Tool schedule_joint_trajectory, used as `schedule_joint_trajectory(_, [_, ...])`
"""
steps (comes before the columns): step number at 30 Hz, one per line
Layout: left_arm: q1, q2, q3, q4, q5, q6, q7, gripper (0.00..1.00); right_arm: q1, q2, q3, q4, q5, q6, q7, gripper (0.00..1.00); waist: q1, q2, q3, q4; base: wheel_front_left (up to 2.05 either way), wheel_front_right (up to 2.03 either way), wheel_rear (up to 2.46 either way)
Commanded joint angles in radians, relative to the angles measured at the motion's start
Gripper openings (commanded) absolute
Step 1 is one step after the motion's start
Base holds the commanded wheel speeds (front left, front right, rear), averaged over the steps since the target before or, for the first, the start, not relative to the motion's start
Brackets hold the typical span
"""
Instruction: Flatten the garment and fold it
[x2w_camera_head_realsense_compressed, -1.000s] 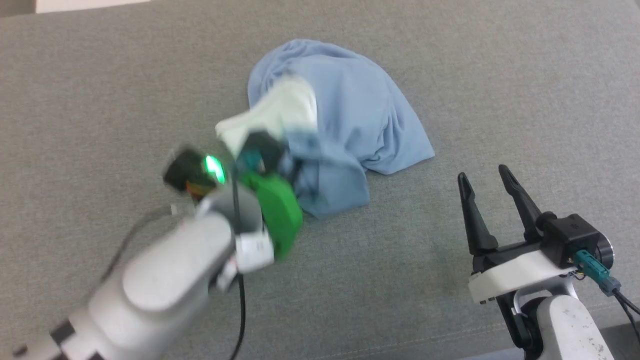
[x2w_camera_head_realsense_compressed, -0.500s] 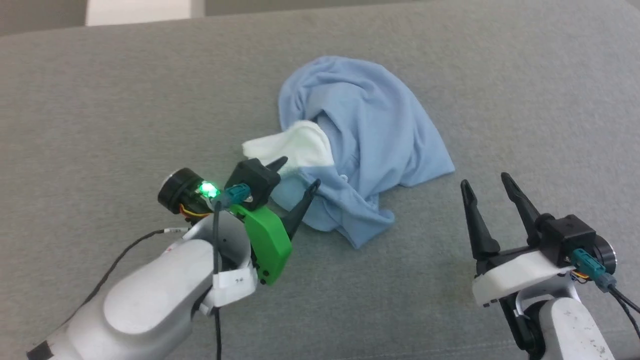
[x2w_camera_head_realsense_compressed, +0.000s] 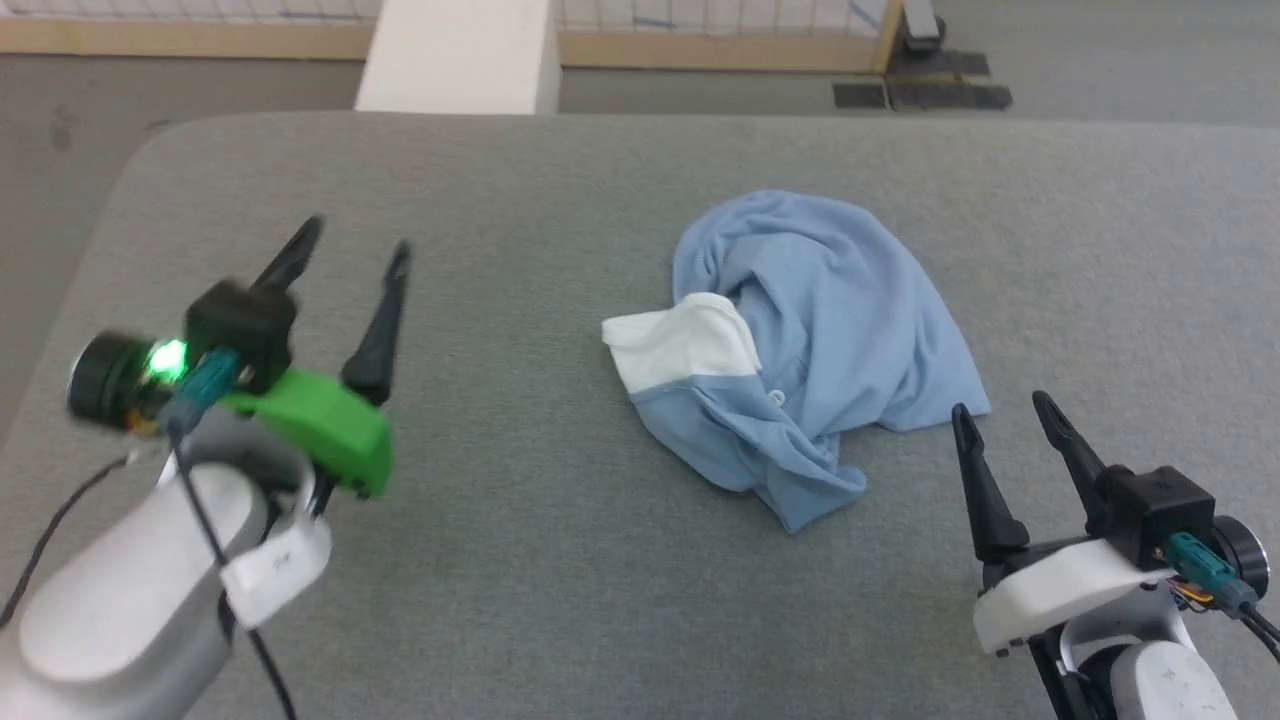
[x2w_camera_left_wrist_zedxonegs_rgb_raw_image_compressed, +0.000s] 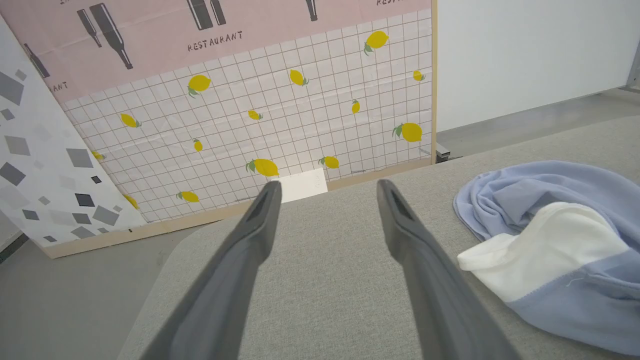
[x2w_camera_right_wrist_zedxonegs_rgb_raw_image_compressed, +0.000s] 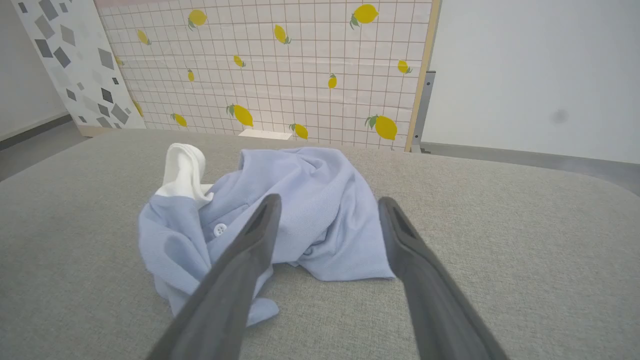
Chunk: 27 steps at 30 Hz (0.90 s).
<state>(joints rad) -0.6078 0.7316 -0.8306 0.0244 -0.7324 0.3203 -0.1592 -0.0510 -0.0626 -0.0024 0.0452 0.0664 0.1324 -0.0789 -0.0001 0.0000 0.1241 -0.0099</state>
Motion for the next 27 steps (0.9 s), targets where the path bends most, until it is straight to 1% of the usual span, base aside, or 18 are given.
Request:
schedule_joint_trajectory(1, [0.055,0.01,0.011,0.001,-0.013,0.028,-0.024,1.0,0.017,-0.003,-0.002,-0.012,-0.001,-0.002,0.005,1.0,0.0001,0.0,-0.034,0.034,0.0,0.0,0.0])
schedule_joint_trajectory(5, [0.171,0.014,0.021,-0.011,-0.031,0.092,-0.061,1.0,0.041,-0.005,-0.002,-0.028,0.001,-0.002,0.016,1.0,0.0001,0.0,-0.049,0.039,0.0,0.0,0.0])
schedule_joint_trajectory(8, [0.243,0.011,0.014,-0.025,-0.018,0.128,-0.08,1.0,0.055,-0.007,0.001,-0.035,0.003,-0.002,0.023,1.0,0.0001,0.0,-0.058,0.039,0.0,0.0,0.0])
schedule_joint_trajectory(11, [0.292,0.006,-0.006,-0.041,0.009,0.144,-0.089,1.0,0.064,-0.011,0.005,-0.043,0.005,-0.002,0.031,1.0,0.0001,0.0,-0.062,0.037,0.0,0.0,0.0])
schedule_joint_trajectory(14, [0.318,-0.009,-0.004,-0.049,0.012,0.158,-0.094,1.0,0.074,-0.015,0.003,-0.046,0.008,-0.002,0.044,1.0,0.0001,0.0,-0.066,0.043,0.0,0.0,0.0])
schedule_joint_trajectory(16, [0.325,-0.023,-0.011,-0.054,0.018,0.156,-0.095,1.0,0.086,-0.021,0.005,-0.049,0.018,-0.002,0.068,1.0,0.0001,0.0,-0.069,0.051,0.0,0.0,0.0])
schedule_joint_trajectory(18, [0.325,-0.032,-0.027,-0.056,0.029,0.147,-0.096,1.0,0.093,-0.039,0.029,-0.062,0.039,-0.002,0.103,1.0,0.0001,0.0,-0.068,0.058,0.0,0.0,0.0])
schedule_joint_trajectory(19, [0.323,-0.038,-0.029,-0.055,0.03,0.149,-0.096,1.0,0.093,-0.058,0.052,-0.073,0.057,-0.002,0.131,1.0,0.0001,0.0,-0.065,0.063,0.0,0.0,0.0])
schedule_joint_trajectory(20, [0.323,-0.039,-0.028,-0.055,0.03,0.15,-0.096,1.0,0.093,-0.063,0.057,-0.075,0.061,-0.002,0.137,1.0,0.0001,0.0,-0.063,0.064,0.0,0.0,0.0])
schedule_joint_trajectory(21, [0.321,-0.048,-0.024,-0.054,0.028,0.156,-0.096,1.0,0.086,-0.107,0.103,-0.092,0.095,-0.002,0.202,1.0,0.0001,0.0,-0.056,0.071,0.0,0.0,0.0])
schedule_joint_trajectory(27, [0.301,-0.06,-0.026,-0.057,0.045,0.147,-0.098,1.0,-0.011,-0.289,0.26,-0.16,0.228,-0.002,0.432,1.0,0.0001,0.0,0.007,0.106,0.0,0.0,0.0])
